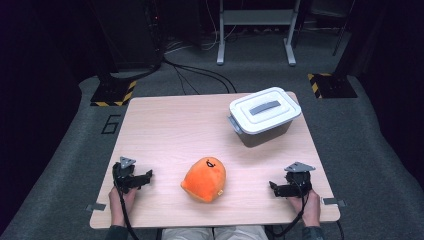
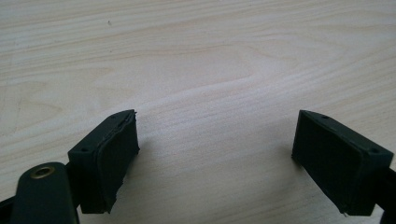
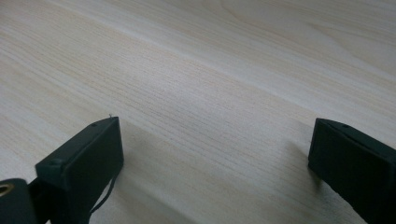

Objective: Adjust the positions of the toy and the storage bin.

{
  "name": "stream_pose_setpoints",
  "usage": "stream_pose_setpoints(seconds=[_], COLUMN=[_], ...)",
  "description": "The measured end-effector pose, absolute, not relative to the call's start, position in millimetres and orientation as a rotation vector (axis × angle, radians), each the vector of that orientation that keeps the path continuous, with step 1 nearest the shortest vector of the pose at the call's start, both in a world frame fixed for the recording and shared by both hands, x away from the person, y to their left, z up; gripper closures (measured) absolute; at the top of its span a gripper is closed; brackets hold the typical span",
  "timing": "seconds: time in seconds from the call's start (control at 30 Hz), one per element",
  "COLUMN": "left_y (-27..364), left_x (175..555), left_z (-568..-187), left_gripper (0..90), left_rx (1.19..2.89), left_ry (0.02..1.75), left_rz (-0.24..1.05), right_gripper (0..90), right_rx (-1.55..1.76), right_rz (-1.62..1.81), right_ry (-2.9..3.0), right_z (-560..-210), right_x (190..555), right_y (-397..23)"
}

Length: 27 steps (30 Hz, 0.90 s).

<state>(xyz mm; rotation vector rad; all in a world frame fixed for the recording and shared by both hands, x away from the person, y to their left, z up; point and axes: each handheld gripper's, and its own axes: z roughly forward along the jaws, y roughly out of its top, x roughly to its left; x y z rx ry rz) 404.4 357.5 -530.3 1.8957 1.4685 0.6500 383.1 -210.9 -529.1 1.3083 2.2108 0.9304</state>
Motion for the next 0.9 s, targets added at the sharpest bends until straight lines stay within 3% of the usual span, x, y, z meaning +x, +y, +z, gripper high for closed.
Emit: stream_pose_setpoints(seconds=[0.9], left_y=[357.2], left_x=[404.7], left_z=[-530.3], left_gripper=[14.4], left_rx=[1.896], left_ry=[1.468], left_rz=[0.648], right_gripper=[1.0], right_rx=[1.28], right_rz=[0.987], right_ry=[2.246], right_z=[-525.1], right_x=[379.5], right_y=[-209.7])
